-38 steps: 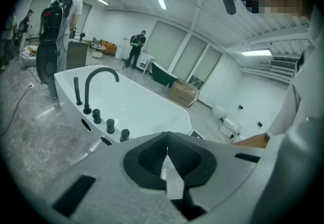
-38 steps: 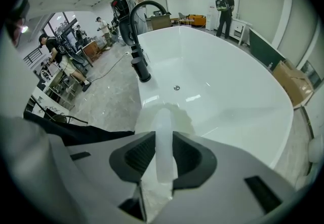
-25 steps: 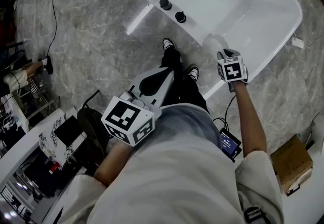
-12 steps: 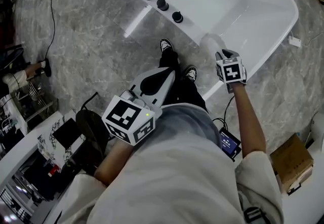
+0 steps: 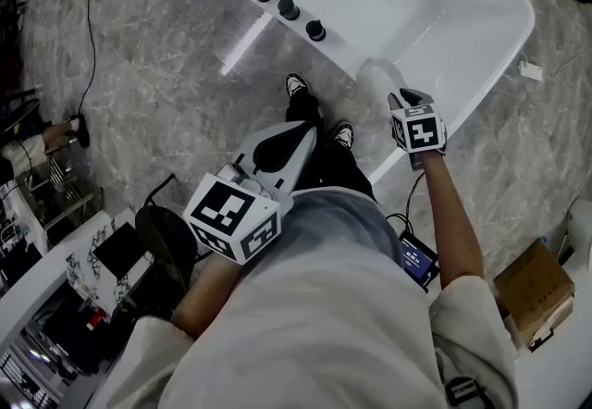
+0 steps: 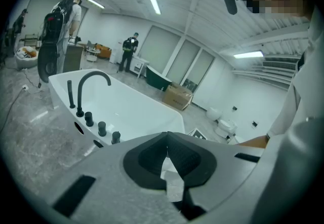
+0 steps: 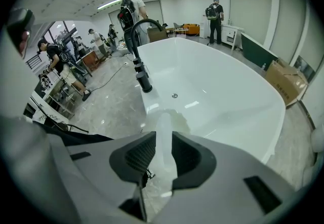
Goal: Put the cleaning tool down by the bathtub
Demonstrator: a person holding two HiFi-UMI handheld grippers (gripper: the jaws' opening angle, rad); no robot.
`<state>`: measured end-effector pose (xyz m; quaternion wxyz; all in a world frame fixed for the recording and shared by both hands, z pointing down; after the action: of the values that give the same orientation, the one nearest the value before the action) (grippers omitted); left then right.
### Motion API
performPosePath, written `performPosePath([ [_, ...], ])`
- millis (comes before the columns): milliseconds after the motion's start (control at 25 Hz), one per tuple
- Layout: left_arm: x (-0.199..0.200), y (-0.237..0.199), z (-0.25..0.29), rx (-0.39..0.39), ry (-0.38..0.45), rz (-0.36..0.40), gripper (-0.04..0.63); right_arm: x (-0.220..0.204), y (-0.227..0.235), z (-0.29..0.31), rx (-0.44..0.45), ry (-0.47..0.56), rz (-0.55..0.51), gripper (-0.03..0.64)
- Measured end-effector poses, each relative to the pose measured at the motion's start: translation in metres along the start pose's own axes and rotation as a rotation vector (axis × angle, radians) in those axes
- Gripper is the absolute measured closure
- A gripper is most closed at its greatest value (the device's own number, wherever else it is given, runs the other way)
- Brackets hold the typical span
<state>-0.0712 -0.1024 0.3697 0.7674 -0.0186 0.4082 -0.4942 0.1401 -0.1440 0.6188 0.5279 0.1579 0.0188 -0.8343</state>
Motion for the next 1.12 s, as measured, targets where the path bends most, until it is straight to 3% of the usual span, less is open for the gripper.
performPosePath([
  [1120, -0.015, 0.023, -0.009, -0.073, 0.048, 0.007, 0.588, 0.005, -0.05, -0.115, 0.088, 0.266, 0.098, 0.543],
])
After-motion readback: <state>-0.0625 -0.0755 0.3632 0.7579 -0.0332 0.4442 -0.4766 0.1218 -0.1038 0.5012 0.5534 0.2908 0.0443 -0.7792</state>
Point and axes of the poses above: the fingertips, and each gripper's own axes: z forward along the fingers, y to its right, x out of its top, the point moved 4 cm from there along -z, backward along the fingers, and after that the axes turned 10 degrees about -y, right-handed, at the moved point
